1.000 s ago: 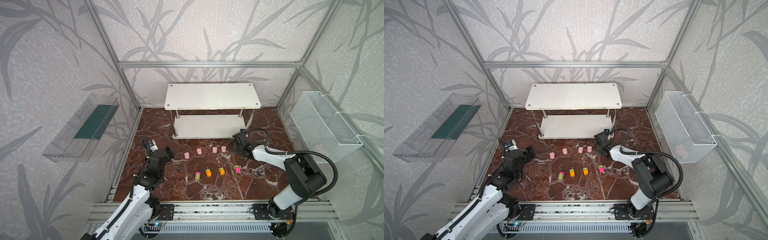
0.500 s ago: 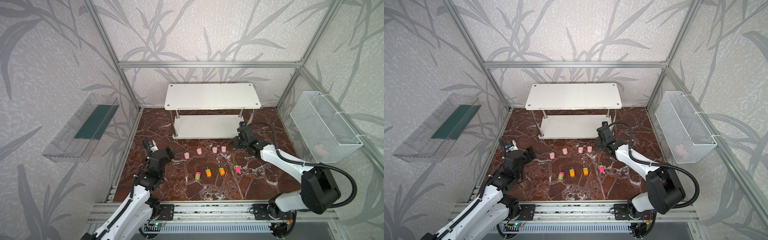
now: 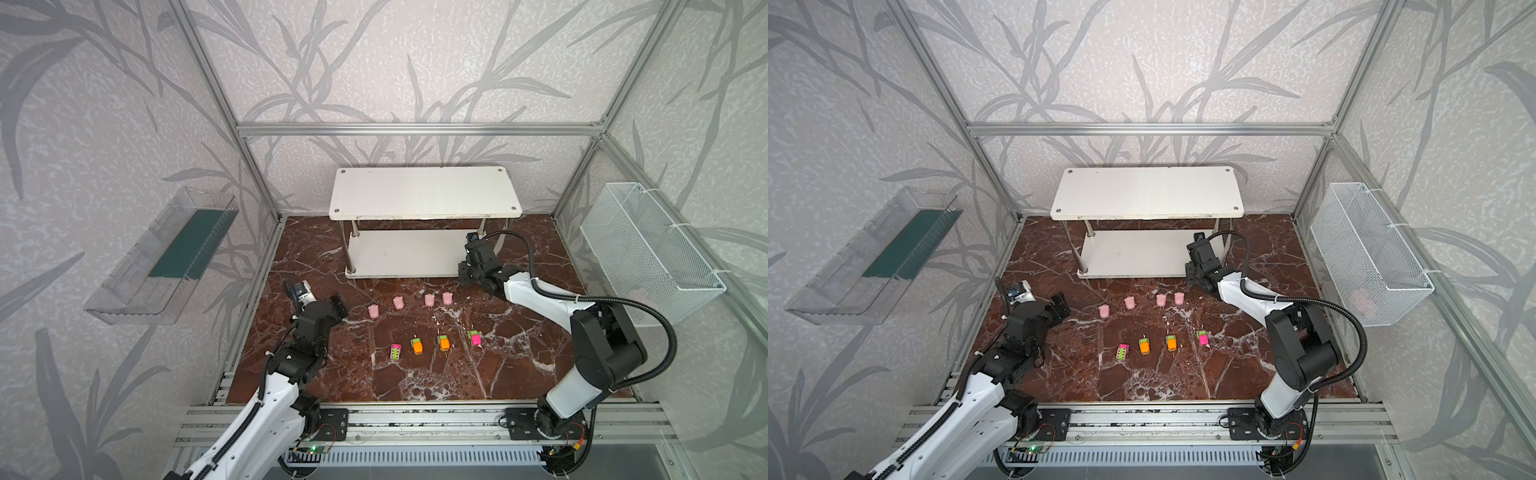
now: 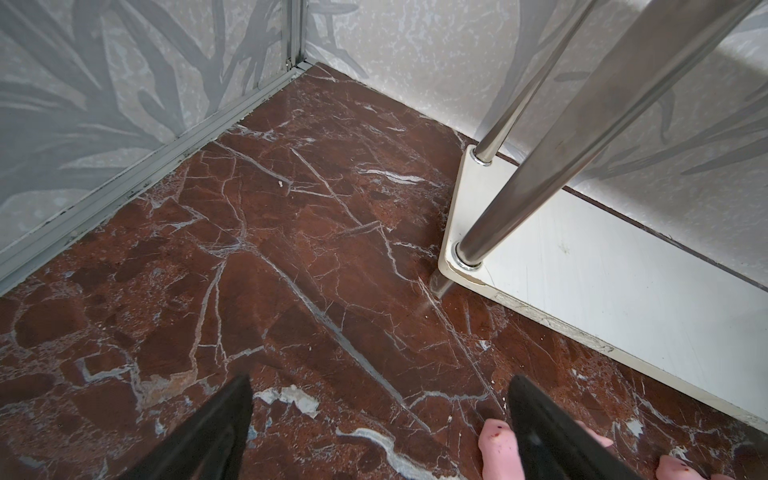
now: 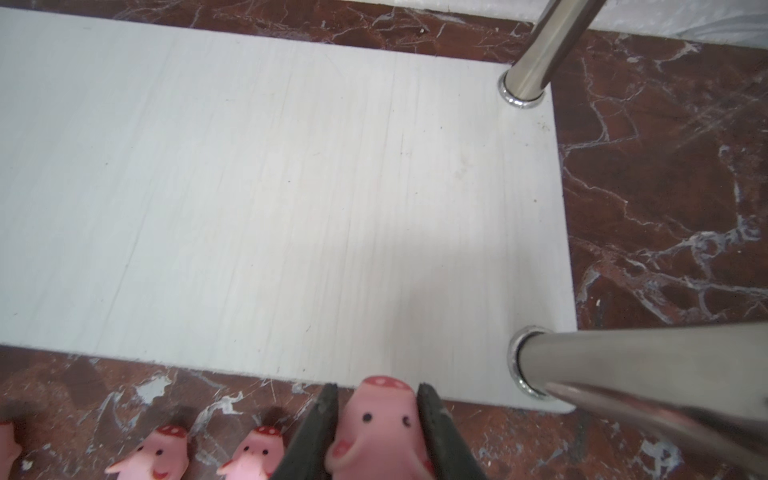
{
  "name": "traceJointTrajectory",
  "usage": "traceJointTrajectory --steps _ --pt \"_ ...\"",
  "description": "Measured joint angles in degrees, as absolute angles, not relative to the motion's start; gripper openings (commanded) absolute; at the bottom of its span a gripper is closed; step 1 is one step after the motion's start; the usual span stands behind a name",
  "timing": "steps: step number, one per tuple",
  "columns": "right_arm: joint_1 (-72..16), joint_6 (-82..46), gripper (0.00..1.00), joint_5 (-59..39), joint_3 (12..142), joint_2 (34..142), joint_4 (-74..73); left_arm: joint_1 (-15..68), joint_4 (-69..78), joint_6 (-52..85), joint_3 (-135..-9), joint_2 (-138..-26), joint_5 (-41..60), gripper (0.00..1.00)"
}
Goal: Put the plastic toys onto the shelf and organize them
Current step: 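Lift the pink pig with the right gripper over the lower shelf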
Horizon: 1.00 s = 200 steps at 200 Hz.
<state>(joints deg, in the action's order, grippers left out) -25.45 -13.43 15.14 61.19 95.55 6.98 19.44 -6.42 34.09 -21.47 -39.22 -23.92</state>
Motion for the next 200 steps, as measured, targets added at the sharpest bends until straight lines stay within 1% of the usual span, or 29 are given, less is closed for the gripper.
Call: traceJointTrajectory --steps 47,110,154,200 --pt "-22.74 -12.21 0.32 14.87 63.42 98.54 5.56 19.44 -6.42 34.09 -21.47 -39.31 -23.94 0.94" --pt "-21.76 -10.87 0.32 14.26 67.75 104.27 4.12 19.44 -6.42 34.06 -21.47 -39.64 -23.94 0.94" --pt "-20.8 -10.87 0.32 13.74 67.77 105.43 2.81 19.44 -6.42 34.06 -21.47 -39.68 -24.05 0.94" --pt "-20.69 -9.98 0.32 10.94 67.64 105.54 -1.13 19.44 -6.39 34.06 -21.47 -40.18 -24.18 0.94"
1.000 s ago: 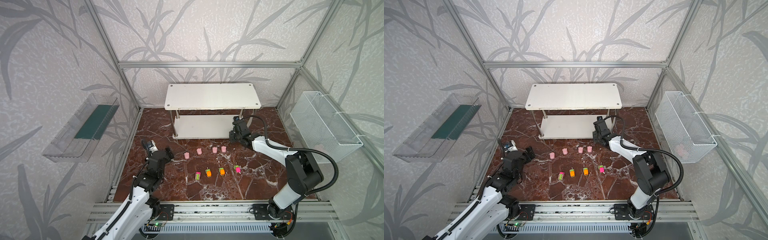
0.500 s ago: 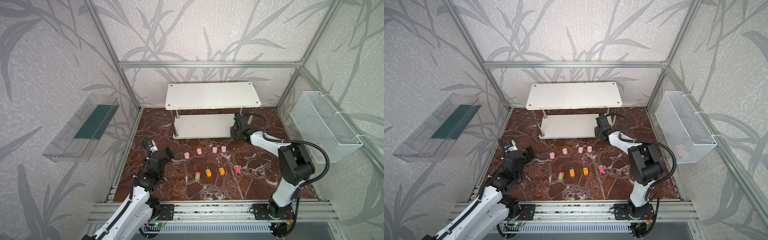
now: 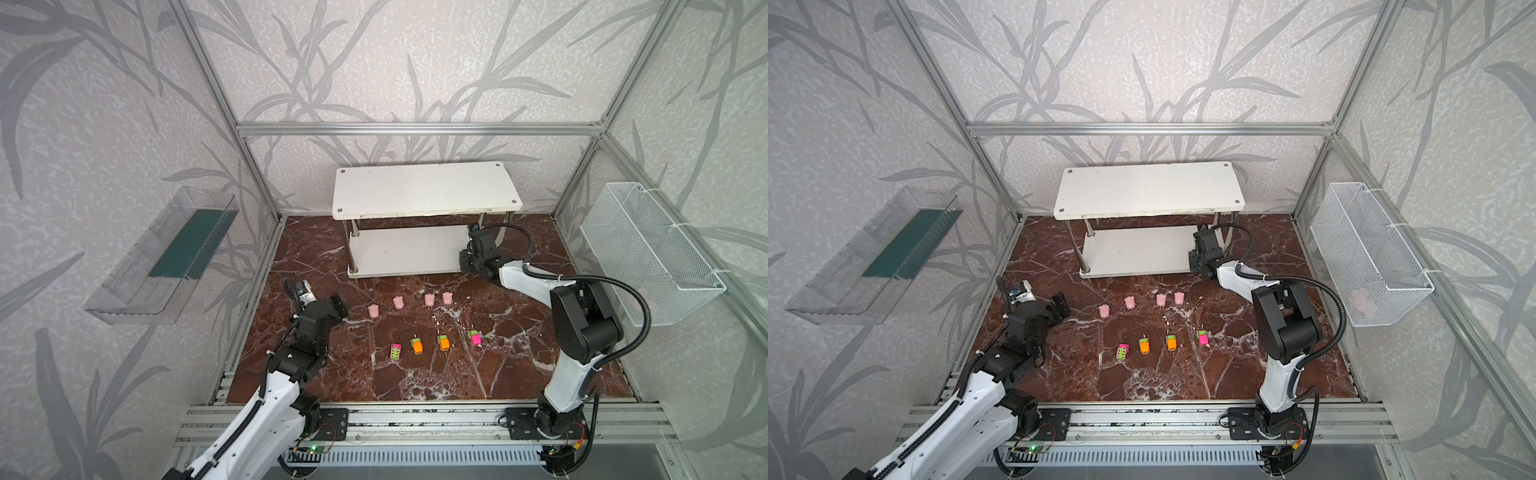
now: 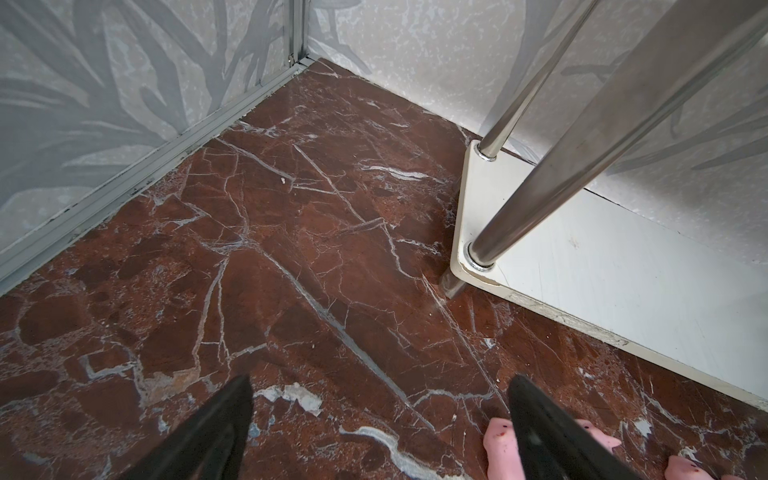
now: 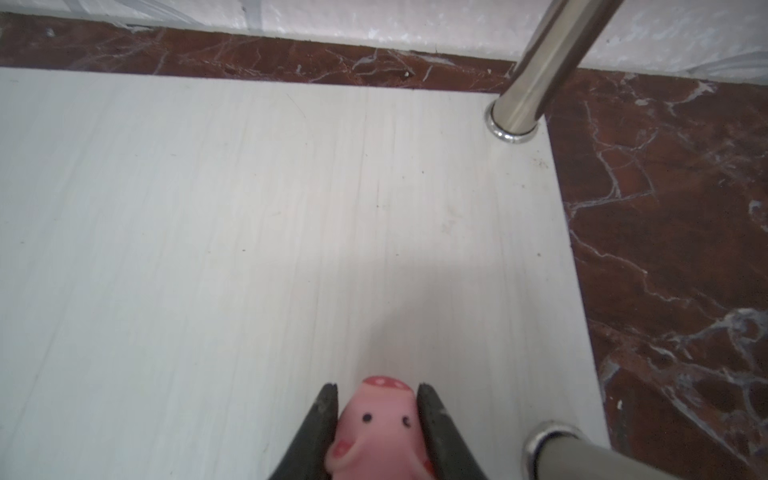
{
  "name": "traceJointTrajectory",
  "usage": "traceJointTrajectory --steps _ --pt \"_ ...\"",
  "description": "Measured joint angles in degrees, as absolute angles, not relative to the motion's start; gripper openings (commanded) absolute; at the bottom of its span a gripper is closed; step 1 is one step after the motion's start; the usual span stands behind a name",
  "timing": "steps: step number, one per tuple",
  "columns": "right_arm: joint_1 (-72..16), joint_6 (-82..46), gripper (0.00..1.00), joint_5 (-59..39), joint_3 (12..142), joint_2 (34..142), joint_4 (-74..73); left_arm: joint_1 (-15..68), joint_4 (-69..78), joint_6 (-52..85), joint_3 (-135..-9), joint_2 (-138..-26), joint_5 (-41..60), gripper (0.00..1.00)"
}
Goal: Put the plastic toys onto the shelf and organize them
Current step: 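Lift the pink pig with the right gripper over the lower shelf, then open the right gripper to release the pig onto the lower shelf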
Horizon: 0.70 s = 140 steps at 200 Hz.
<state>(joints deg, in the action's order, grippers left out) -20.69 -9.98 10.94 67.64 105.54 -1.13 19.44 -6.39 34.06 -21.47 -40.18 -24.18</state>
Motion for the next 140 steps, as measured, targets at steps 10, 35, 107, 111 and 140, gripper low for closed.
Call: traceJointTrajectory --steps 10,35,107,111,140 --pt "-20.69 -9.63 0.33 10.55 67.64 105.54 -1.78 19.44 -6.39 34.06 -21.47 -40.38 -24.21 0.94" --pt "-20.69 -8.64 0.33 10.46 67.77 106.02 -2.72 19.44 -6.37 34.06 -21.47 -40.86 -24.21 0.94" --pt "-20.21 -7.05 0.33 10.52 71.18 109.69 -2.72 19.44 -6.37 34.04 -21.47 -40.97 -24.36 0.94" --pt "-20.14 -7.01 0.33 10.52 71.37 109.82 -2.74 19.44 -6.37 34.04 -21.47 -40.97 -24.36 0.94" --pt "-19.9 -6.94 0.37 10.57 72.44 110.85 -2.76 19.44 -6.37 34.04 -21.47 -40.95 -24.38 0.94"
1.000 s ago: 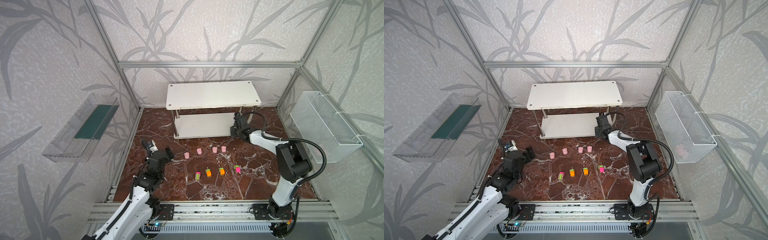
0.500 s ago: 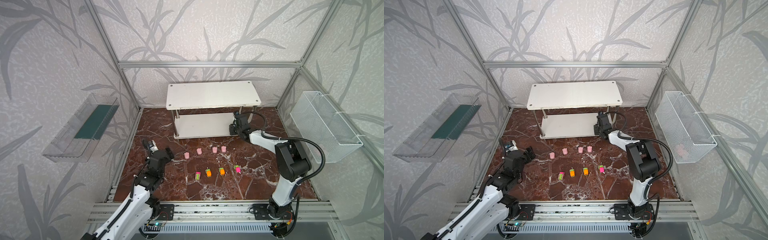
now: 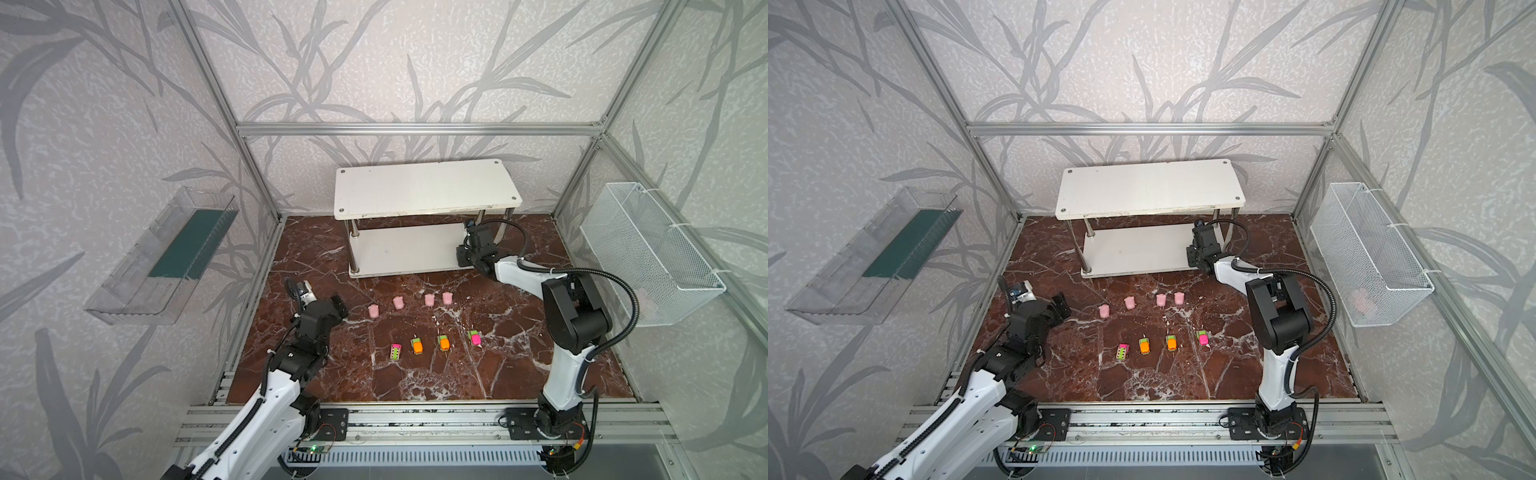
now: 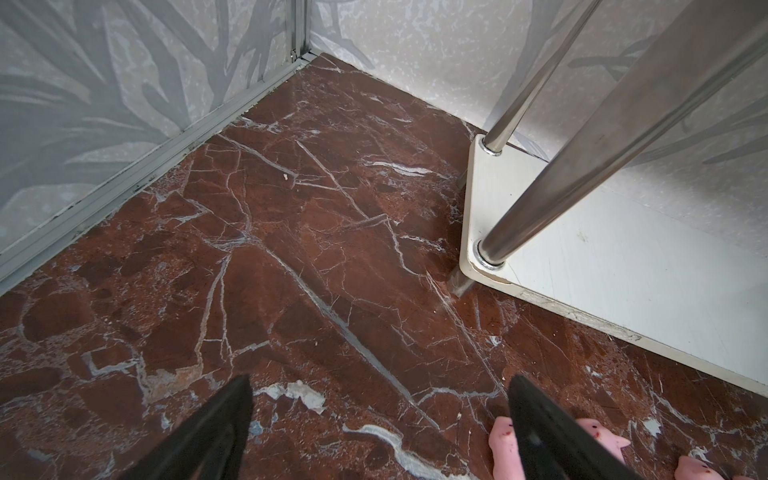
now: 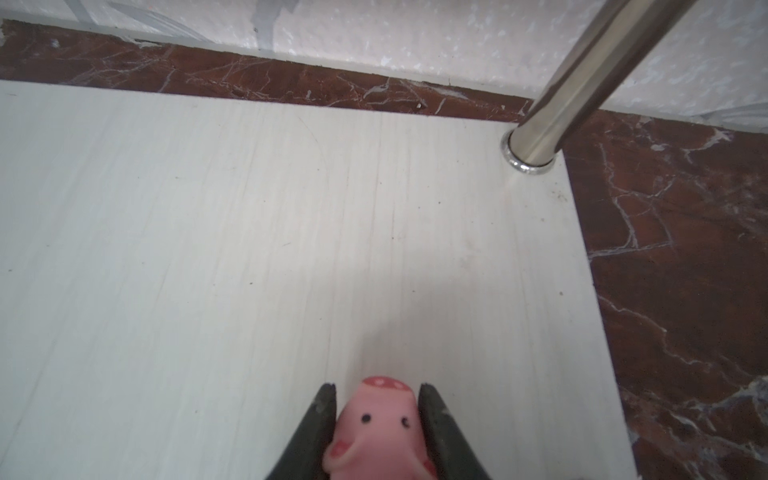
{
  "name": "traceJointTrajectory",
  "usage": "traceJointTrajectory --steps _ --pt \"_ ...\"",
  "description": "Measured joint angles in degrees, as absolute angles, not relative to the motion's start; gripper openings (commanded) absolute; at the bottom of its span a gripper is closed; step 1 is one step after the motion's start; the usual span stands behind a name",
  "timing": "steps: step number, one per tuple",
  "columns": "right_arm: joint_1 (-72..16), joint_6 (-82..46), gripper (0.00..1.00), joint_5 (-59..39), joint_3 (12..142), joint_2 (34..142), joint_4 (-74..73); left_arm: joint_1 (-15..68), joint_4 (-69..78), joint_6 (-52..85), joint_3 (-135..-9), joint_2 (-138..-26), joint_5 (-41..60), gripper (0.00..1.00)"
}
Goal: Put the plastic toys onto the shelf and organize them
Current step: 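Open the right gripper to release the pig onto the lower shelf, then move the right gripper back to the row of pink pigs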
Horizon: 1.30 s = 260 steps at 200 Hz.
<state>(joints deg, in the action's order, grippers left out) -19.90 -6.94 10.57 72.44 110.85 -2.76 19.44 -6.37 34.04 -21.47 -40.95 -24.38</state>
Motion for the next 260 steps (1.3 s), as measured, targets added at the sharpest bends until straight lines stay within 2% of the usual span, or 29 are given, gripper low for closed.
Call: traceJointTrajectory --steps 62,136,260 --pt "-19.77 -6.79 0.52 10.96 73.34 111.94 -2.31 19.44 -6.39 34.06 -21.45 -40.86 -24.43 0.94" --pt "-19.79 -7.53 0.59 9.54 70.89 110.17 -3.14 19.44 -6.42 34.06 -20.51 -40.18 -24.58 0.94" --pt "-19.44 -12.78 0.61 4.8 52.05 85.78 -7.99 19.44 -5.08 34.06 -20.49 -40.99 -24.67 0.94"
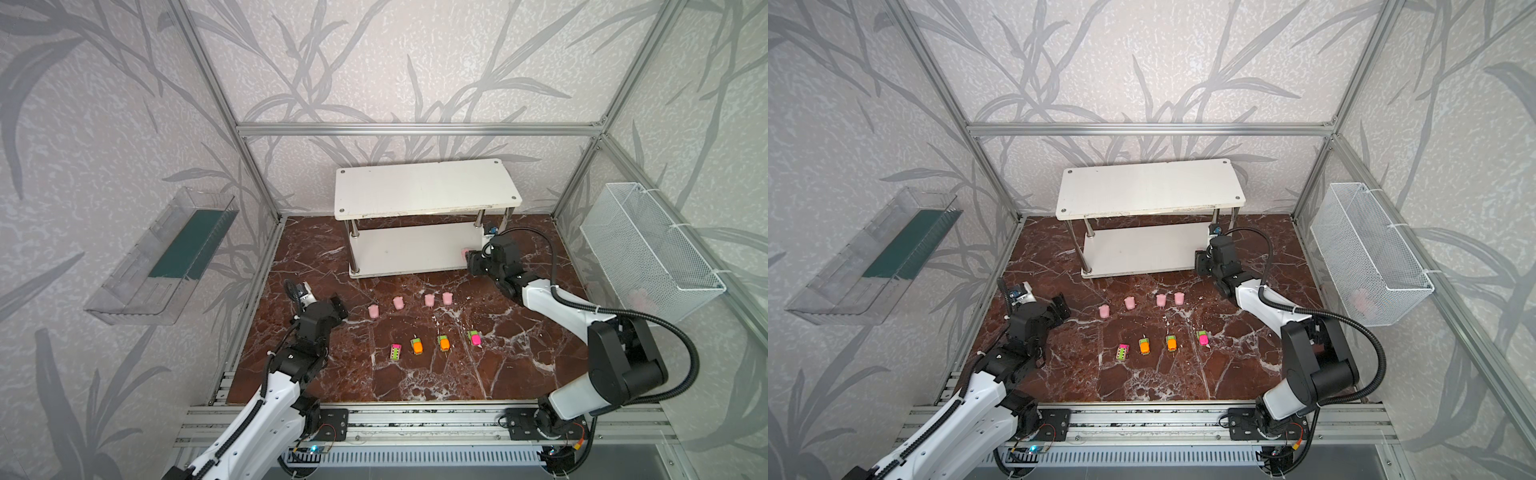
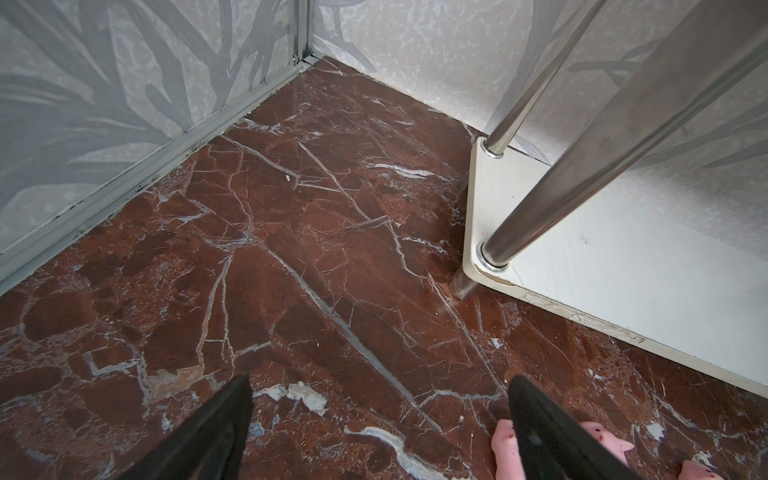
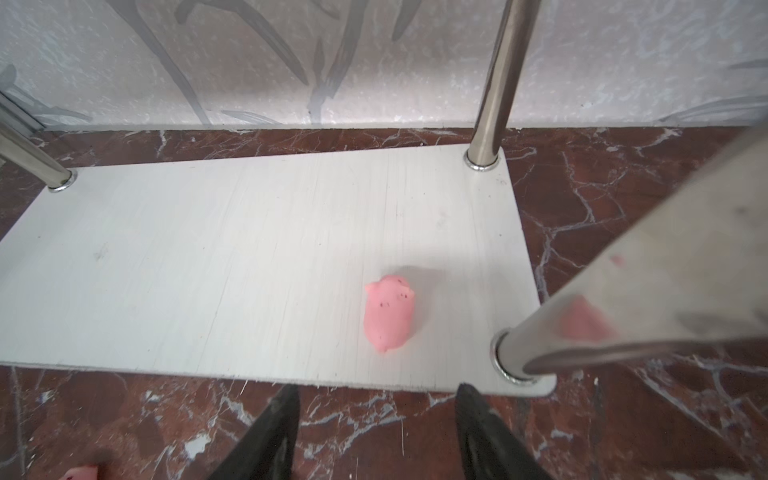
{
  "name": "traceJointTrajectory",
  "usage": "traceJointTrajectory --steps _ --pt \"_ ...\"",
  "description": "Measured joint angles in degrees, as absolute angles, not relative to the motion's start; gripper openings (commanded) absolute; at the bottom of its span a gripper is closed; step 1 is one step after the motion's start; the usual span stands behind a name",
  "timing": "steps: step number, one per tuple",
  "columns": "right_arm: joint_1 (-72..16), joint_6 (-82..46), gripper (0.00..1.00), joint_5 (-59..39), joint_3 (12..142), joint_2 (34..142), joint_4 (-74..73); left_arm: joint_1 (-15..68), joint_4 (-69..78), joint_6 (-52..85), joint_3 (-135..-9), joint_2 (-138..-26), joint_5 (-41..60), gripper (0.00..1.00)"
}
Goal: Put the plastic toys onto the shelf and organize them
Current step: 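Move the right gripper back to the row of pink pigs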
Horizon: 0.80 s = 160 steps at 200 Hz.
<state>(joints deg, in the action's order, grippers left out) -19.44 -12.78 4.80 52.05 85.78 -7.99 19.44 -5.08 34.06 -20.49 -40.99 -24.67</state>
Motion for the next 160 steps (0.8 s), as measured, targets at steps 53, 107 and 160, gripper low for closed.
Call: traceJointTrajectory --steps 53,107,160 --pt "-20.99 -15.05 0.61 3.25 46.24 74.13 -5.91 19.44 -3.4 34.06 -20.49 -42.22 -24.05 0.94" --pt "-33.41 -18.94 0.64 4.78 41.25 71.83 -2.07 19.44 -1.76 34.09 -20.49 -43.24 -23.79 0.94" --pt "-38.83 -23.46 0.67 9.21 40.29 79.24 -0.99 19.44 -0.93 34.09 -20.49 -43.97 -22.61 0.94"
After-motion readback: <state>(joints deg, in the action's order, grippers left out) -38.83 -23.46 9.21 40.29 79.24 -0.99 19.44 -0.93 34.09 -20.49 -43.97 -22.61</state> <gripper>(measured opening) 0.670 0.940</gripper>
